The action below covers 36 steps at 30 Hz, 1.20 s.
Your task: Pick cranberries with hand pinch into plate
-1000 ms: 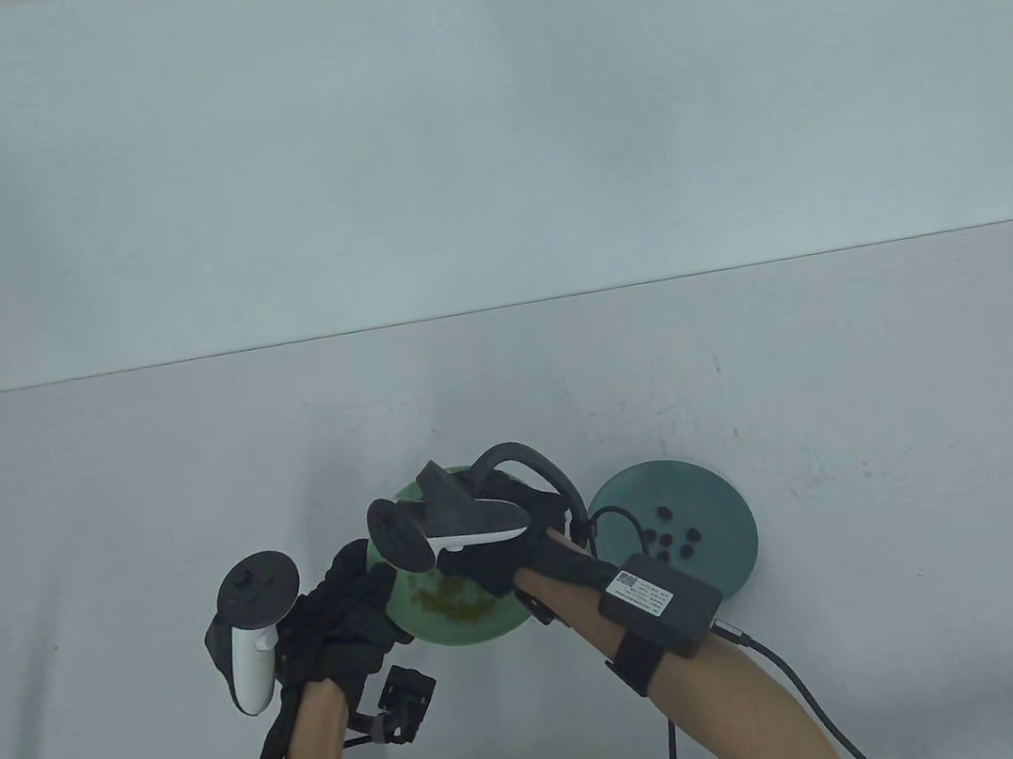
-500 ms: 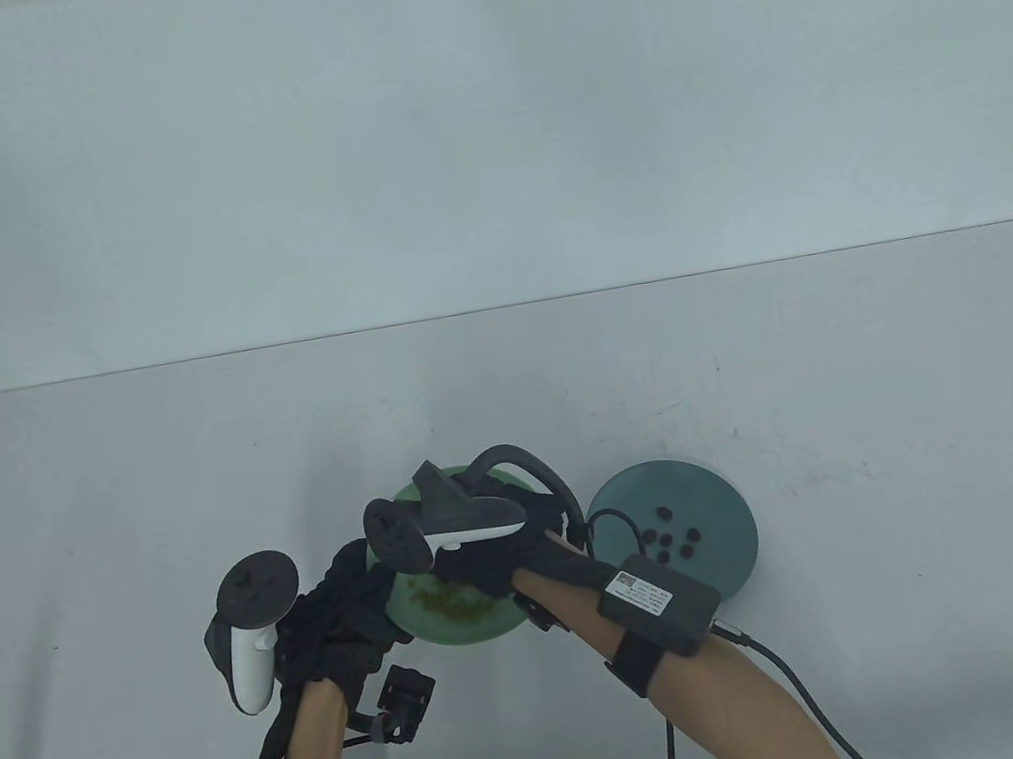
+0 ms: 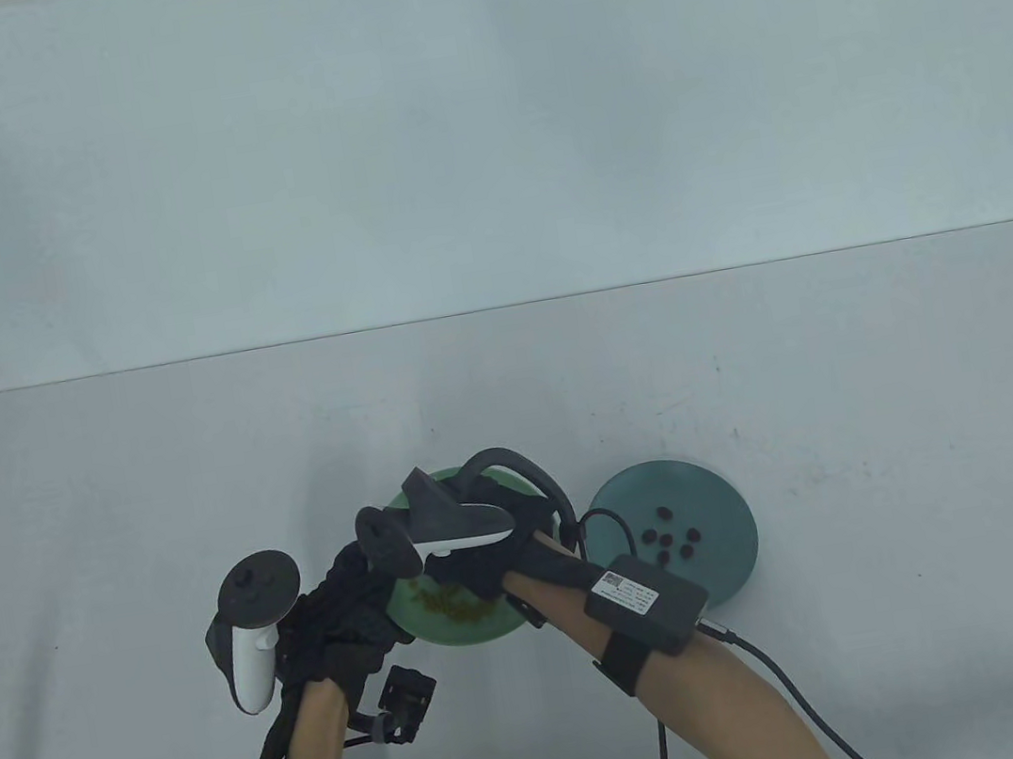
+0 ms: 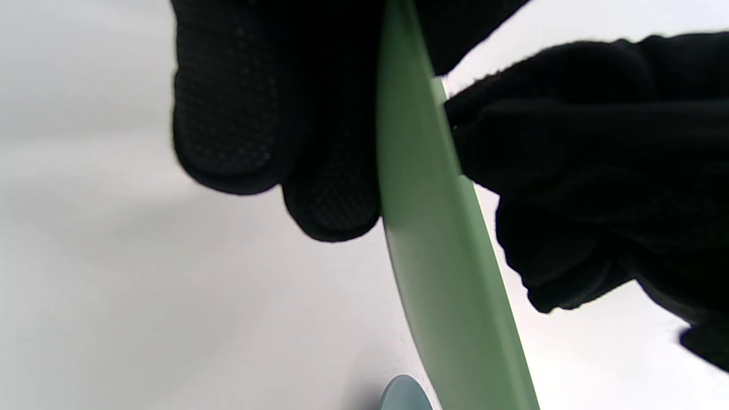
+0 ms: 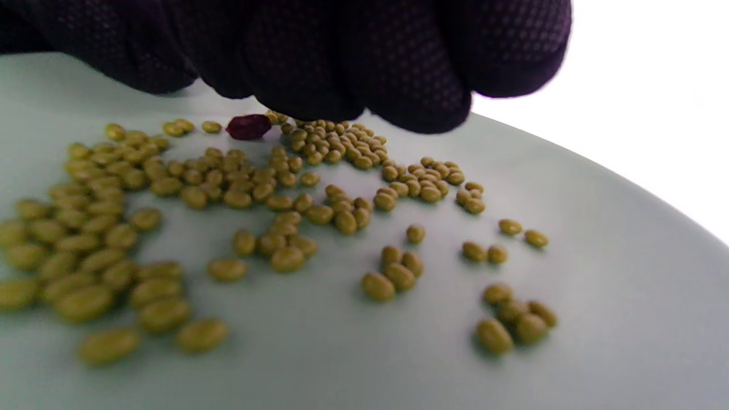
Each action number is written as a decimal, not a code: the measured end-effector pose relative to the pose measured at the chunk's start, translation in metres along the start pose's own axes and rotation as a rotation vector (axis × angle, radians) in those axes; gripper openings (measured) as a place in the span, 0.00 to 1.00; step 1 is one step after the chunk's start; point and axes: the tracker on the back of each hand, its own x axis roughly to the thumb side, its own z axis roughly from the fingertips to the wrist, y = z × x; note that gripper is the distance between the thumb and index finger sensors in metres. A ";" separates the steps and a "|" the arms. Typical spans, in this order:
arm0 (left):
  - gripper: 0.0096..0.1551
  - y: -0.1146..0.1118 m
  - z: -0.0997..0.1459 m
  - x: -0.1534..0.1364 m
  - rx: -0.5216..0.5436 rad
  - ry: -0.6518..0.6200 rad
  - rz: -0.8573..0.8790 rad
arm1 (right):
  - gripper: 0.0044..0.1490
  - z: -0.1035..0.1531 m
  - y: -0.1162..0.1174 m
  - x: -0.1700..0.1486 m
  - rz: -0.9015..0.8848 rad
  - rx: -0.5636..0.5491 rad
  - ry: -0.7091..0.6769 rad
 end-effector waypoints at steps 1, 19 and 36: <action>0.33 0.000 0.000 0.000 -0.002 0.000 0.000 | 0.27 -0.001 0.001 0.001 0.003 0.002 0.000; 0.33 0.003 0.001 -0.001 0.004 0.000 0.010 | 0.28 0.000 0.006 0.009 0.097 -0.012 -0.025; 0.33 0.003 0.001 -0.001 0.006 0.000 0.005 | 0.30 -0.001 0.008 0.009 0.056 0.044 -0.065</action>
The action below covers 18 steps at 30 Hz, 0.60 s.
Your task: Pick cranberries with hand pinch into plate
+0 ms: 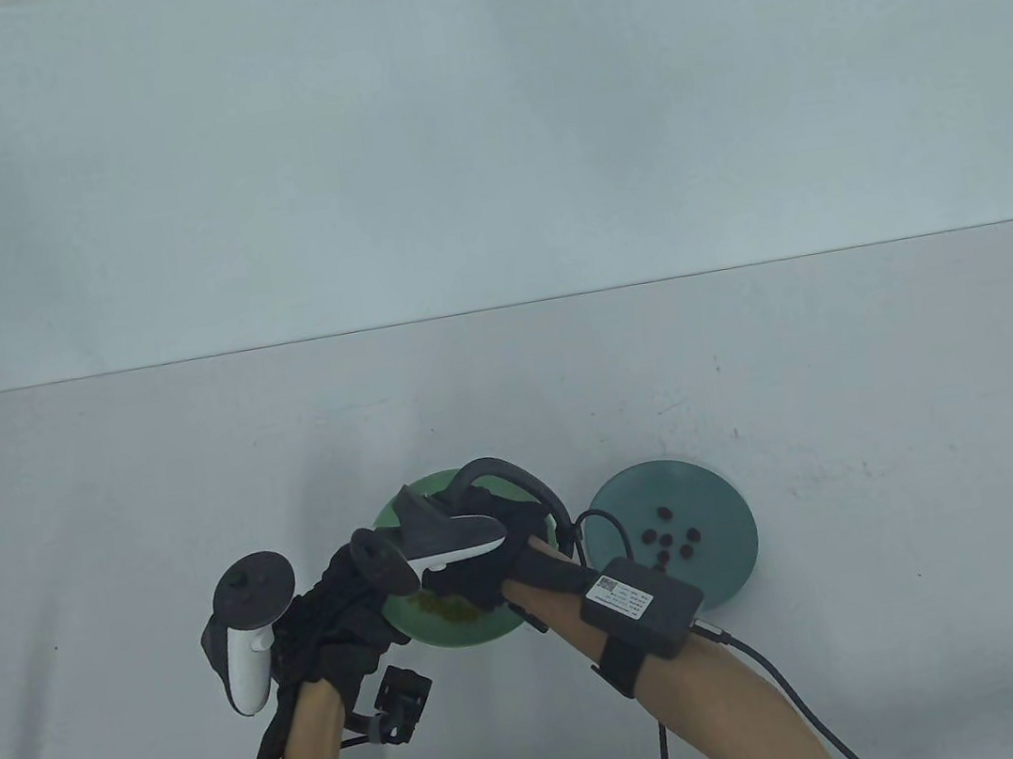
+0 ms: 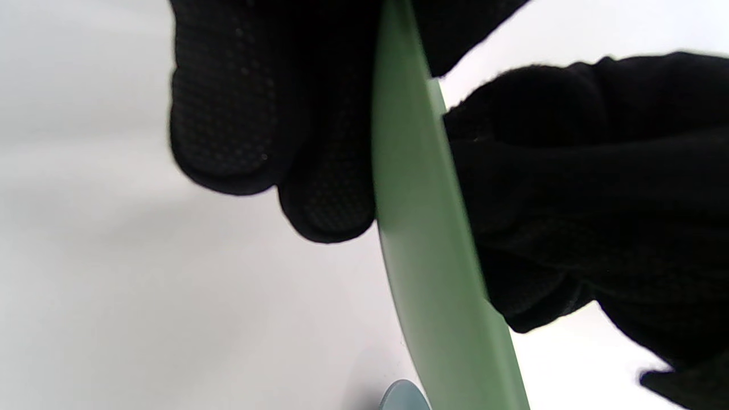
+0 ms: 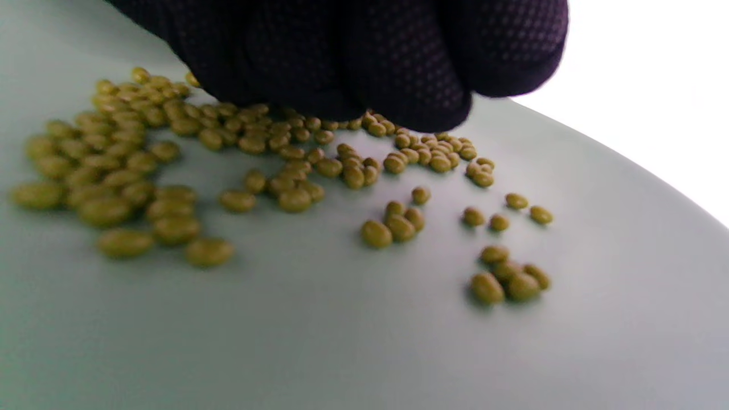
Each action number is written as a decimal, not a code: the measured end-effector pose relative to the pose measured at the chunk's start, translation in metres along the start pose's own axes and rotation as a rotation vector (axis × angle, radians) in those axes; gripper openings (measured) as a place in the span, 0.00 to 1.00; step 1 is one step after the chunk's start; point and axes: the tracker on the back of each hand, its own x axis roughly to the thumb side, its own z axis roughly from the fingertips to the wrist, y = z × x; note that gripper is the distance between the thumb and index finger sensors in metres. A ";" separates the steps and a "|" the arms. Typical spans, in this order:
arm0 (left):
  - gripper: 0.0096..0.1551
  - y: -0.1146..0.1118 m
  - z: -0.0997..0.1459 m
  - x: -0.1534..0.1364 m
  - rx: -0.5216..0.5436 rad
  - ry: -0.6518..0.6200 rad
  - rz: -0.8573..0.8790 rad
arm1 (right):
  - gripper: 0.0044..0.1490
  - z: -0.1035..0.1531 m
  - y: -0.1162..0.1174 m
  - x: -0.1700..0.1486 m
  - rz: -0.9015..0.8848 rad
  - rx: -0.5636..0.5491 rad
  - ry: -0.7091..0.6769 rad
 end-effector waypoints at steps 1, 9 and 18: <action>0.33 0.000 0.000 0.000 0.000 0.000 -0.002 | 0.30 0.000 0.000 0.000 0.000 -0.003 -0.002; 0.33 0.001 0.000 0.000 0.001 -0.001 -0.002 | 0.30 0.001 -0.003 -0.004 -0.022 -0.024 0.002; 0.33 0.001 0.000 0.000 0.002 -0.001 0.006 | 0.29 0.019 -0.027 -0.022 -0.062 -0.094 0.036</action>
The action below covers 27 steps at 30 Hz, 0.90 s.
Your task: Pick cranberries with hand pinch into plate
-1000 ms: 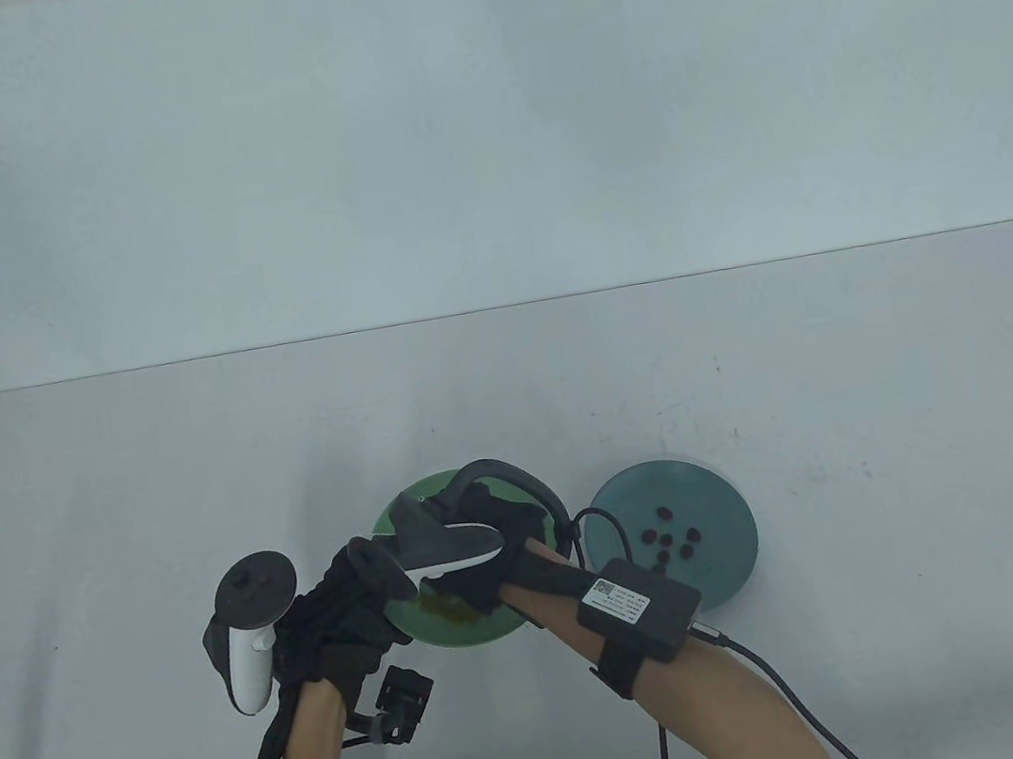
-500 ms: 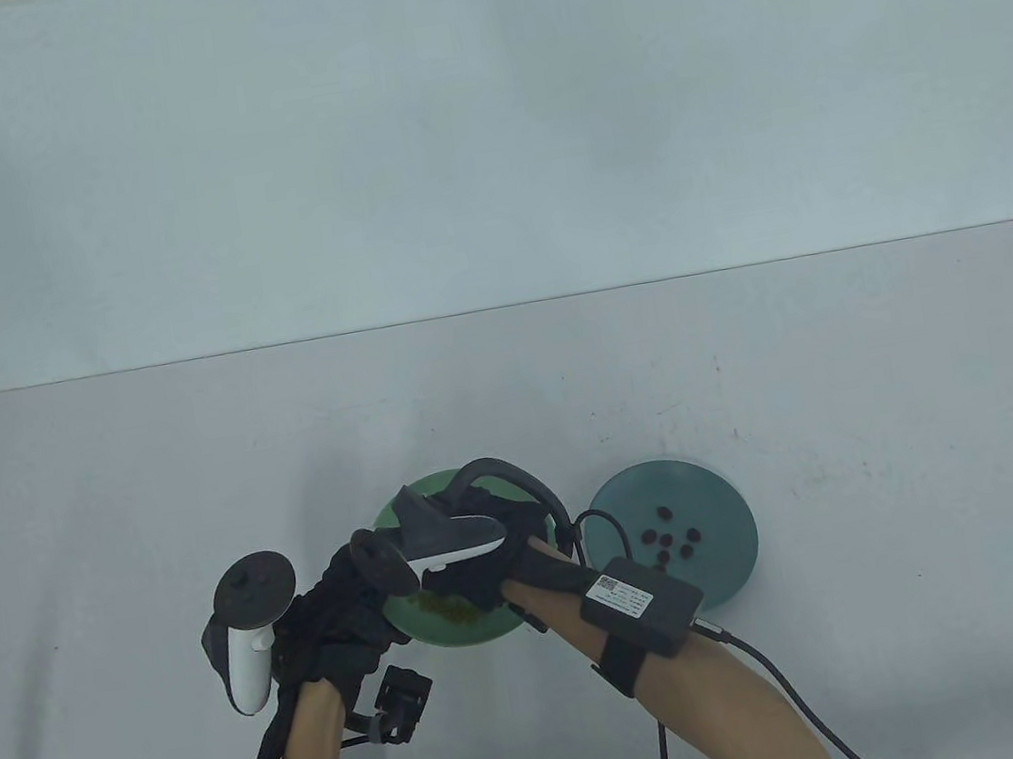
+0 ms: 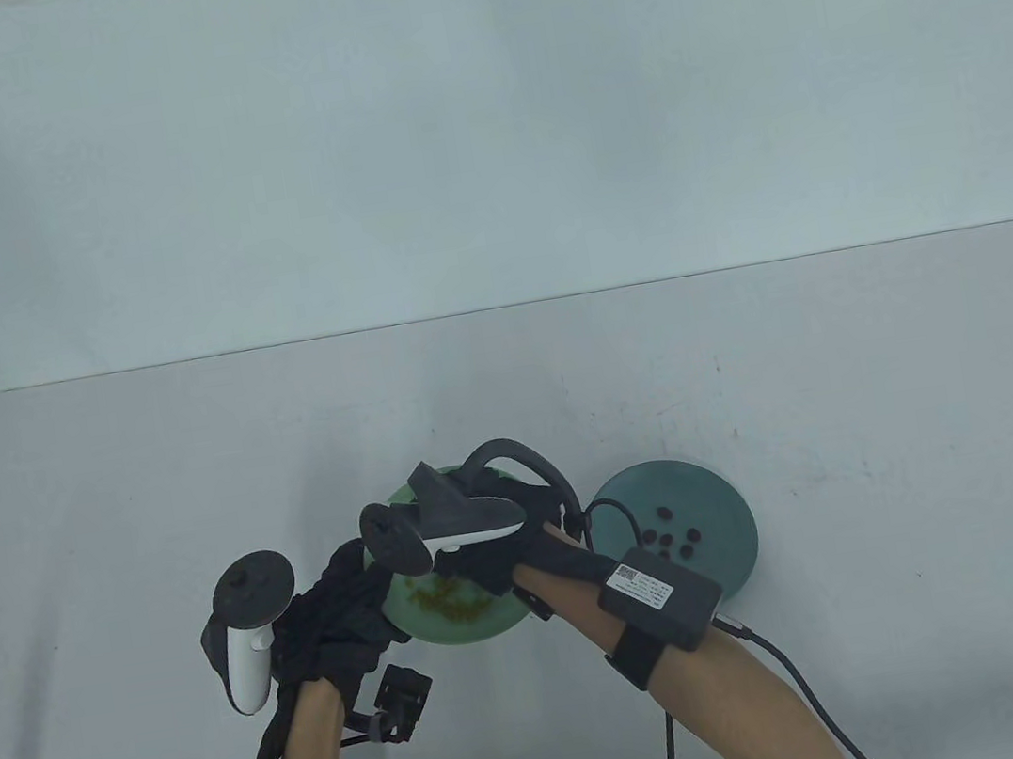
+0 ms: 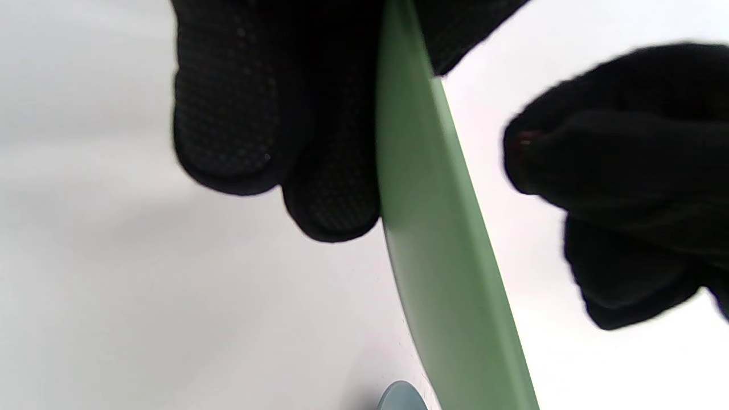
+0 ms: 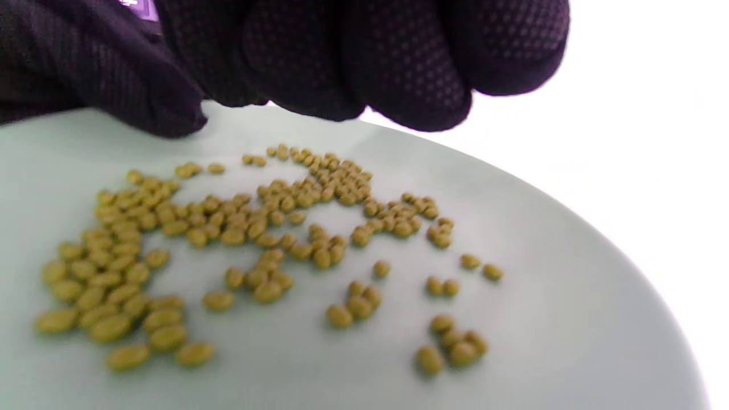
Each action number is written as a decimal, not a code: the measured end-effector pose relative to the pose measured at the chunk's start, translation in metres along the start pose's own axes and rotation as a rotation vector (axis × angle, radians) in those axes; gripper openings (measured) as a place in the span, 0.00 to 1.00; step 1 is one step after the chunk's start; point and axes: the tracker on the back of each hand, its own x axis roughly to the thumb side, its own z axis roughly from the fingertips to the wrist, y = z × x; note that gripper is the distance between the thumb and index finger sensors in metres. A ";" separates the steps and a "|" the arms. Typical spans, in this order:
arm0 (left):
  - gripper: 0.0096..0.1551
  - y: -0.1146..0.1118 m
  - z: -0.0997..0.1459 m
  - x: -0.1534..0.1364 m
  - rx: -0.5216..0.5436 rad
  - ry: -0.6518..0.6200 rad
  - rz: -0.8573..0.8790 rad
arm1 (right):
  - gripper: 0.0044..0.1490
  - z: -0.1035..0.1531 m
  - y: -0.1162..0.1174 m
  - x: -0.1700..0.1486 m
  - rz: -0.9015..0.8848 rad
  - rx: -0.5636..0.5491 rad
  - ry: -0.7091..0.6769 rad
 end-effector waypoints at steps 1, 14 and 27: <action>0.33 0.000 0.000 0.000 0.001 0.000 -0.001 | 0.29 0.002 -0.002 -0.002 -0.001 -0.006 0.005; 0.33 0.003 0.001 -0.001 0.015 0.015 -0.009 | 0.29 0.059 -0.006 -0.086 -0.022 -0.032 0.199; 0.33 0.003 0.001 -0.001 0.017 0.016 -0.015 | 0.29 0.094 0.073 -0.163 -0.113 0.113 0.430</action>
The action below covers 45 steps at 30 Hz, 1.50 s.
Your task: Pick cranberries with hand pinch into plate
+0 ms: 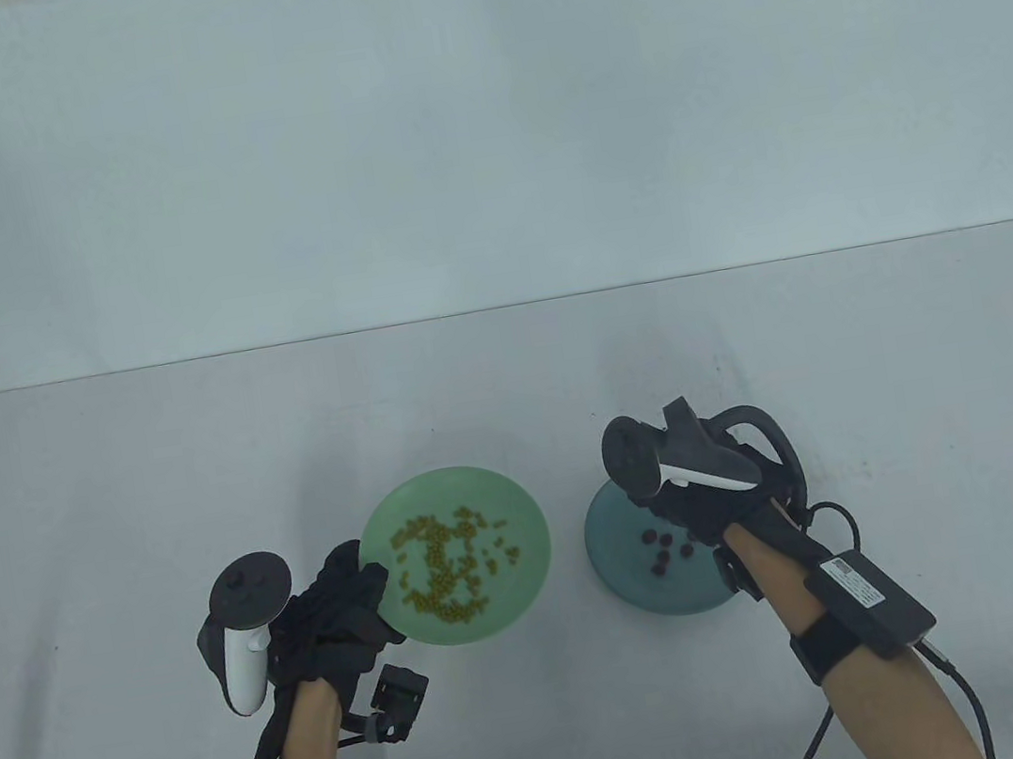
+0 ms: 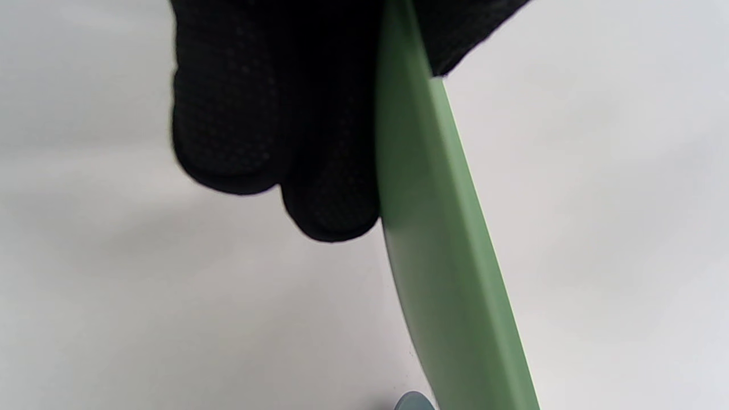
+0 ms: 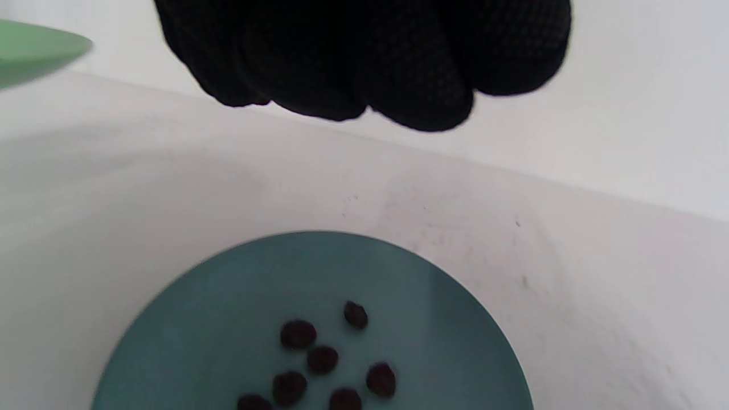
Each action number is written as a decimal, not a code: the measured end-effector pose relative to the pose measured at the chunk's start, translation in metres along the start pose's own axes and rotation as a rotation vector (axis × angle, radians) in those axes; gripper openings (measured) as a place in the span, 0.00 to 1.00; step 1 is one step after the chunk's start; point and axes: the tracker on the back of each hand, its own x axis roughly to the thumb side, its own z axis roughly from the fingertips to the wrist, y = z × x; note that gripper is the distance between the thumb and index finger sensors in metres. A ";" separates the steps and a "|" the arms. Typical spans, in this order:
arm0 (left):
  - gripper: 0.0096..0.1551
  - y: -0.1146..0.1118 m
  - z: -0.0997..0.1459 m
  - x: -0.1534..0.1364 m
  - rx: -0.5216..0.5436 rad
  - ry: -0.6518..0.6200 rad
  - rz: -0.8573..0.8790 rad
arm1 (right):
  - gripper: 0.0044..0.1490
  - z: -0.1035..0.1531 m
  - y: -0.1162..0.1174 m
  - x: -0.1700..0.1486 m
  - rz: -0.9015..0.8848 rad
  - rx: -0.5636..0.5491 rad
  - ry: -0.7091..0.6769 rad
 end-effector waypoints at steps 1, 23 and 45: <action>0.33 0.000 0.000 0.000 0.000 0.000 0.000 | 0.29 -0.002 0.006 -0.003 -0.005 0.013 0.014; 0.33 0.002 0.000 0.000 0.007 -0.003 0.012 | 0.29 -0.036 0.083 -0.022 0.029 0.187 0.170; 0.33 0.002 0.000 0.000 0.008 -0.005 0.015 | 0.38 0.018 0.013 -0.015 0.050 -0.075 0.069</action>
